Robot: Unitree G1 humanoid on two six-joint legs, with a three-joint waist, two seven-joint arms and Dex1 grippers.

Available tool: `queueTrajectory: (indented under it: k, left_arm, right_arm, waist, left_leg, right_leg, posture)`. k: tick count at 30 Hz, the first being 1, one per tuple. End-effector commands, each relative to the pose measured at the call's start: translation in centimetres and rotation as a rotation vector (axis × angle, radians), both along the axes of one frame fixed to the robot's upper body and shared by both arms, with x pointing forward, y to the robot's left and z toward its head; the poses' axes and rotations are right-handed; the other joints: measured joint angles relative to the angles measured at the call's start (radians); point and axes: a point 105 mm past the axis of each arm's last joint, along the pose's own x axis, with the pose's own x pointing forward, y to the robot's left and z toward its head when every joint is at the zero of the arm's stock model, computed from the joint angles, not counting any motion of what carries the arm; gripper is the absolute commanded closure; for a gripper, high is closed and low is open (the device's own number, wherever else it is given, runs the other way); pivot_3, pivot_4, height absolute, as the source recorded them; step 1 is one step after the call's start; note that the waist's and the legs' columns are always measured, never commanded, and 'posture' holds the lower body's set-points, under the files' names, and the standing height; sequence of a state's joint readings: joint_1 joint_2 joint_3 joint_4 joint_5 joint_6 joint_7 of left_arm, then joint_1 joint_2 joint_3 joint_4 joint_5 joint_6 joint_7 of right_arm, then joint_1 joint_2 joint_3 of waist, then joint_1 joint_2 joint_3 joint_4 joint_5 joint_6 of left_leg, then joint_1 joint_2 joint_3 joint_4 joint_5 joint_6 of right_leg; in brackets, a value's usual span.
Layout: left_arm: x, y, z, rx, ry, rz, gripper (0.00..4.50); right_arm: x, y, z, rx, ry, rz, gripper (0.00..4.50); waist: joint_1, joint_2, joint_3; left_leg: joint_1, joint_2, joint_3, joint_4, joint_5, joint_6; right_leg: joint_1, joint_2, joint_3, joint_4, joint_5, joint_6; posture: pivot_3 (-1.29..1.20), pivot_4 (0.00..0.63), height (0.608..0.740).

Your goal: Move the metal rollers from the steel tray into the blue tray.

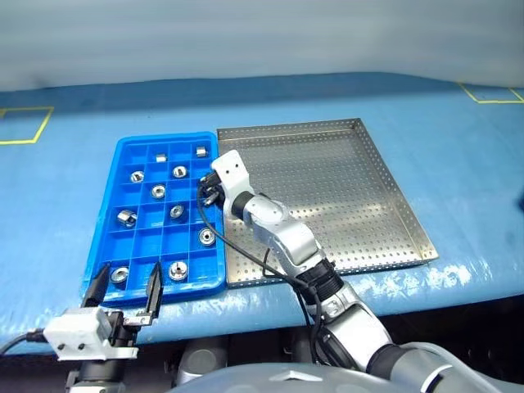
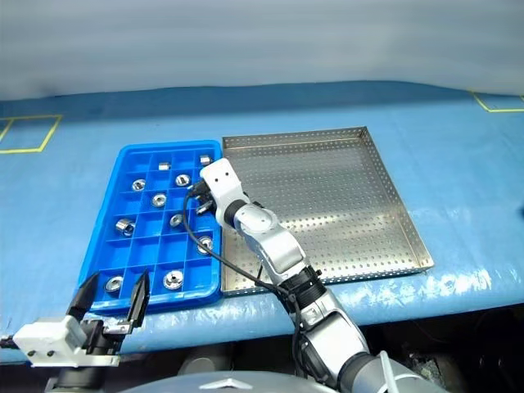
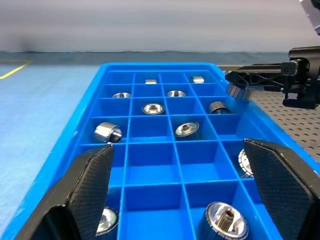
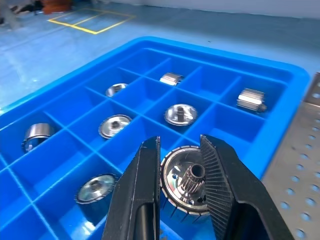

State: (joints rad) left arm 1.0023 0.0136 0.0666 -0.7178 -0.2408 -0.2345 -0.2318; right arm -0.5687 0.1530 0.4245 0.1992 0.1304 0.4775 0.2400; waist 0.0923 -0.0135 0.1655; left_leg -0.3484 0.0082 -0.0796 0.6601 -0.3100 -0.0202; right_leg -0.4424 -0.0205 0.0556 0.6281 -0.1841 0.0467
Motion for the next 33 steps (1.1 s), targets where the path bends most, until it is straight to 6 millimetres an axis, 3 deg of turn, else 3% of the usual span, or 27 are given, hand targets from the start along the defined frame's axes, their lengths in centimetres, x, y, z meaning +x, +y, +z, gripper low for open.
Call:
queueTrajectory:
  k: [1, 7, 14, 24, 28, 33]
  left_arm:
    - [-0.8, -0.2, 1.9, 0.031, -0.07, 0.039, 0.0]
    - [-1.7, -0.4, 1.9, 0.029, -0.073, 0.085, 0.0]
    - [-1.1, -0.3, 1.9, 0.03, -0.088, 0.071, 0.0]
    - [-0.8, -0.7, 1.7, 0.022, -0.085, 0.043, 0.0]
    - [-0.9, -0.8, 1.7, 0.019, -0.081, 0.042, 0.0]
    - [-0.9, -0.8, 1.6, 0.015, -0.078, 0.041, 0.0]
  right_arm:
    - [-3.9, 7.0, 5.8, 0.17, -0.065, 0.218, 3.68]
    - [-4.1, 8.2, 7.1, 0.203, -0.08, 0.266, 3.68]
    - [-3.7, 8.7, 8.7, 0.232, -0.105, 0.277, 3.68]
    - [-7.9, 8.9, 10.0, 0.292, -0.085, 0.427, 3.68]
    - [-8.8, 8.7, 9.4, 0.283, -0.058, 0.461, 3.68]
    - [-8.5, 8.5, 6.9, 0.218, -0.027, 0.443, 3.68]
  waist:
    - [0.017, 0.0, 0.001]
    - [0.079, -0.001, 0.001]
    - [0.122, 0.0, 0.002]
    - [0.155, 0.001, 0.003]
    - [0.178, 0.001, 0.003]
    - [0.201, 0.001, 0.003]
  left_leg:
    - [0.0, 0.0, 0.0, 0.0, 0.0, 0.0]
    - [-0.001, 0.0, -0.001, 0.0, 0.0, 0.0]
    - [-0.004, 0.0, -0.002, 0.0, 0.0, 0.0]
    - [-0.007, 0.0, -0.006, 0.0, 0.0, 0.0]
    - [-0.008, 0.0, -0.007, 0.001, 0.0, 0.0]
    - [-0.008, 0.0, -0.008, 0.002, 0.0, 0.0]
  right_leg:
    - [0.0, 0.0, 0.0, 0.0, 0.0, 0.0]
    - [-0.001, 0.0, -0.001, 0.0, 0.0, 0.0]
    - [-0.003, 0.001, -0.002, 0.0, 0.0, 0.0]
    - [-0.004, 0.001, -0.004, -0.002, -0.001, 0.0]
    - [-0.004, 0.001, -0.006, -0.002, -0.001, -0.001]
    - [-0.004, 0.001, -0.007, -0.002, -0.001, -0.001]
  posture:
    - [0.58, 0.15, 0.74]
    - [0.61, 0.15, 0.74]
    - [0.59, 0.15, 0.74]
    - [0.58, 0.15, 0.74]
    - [0.58, 0.15, 0.74]
    - [0.58, 0.15, 0.74]
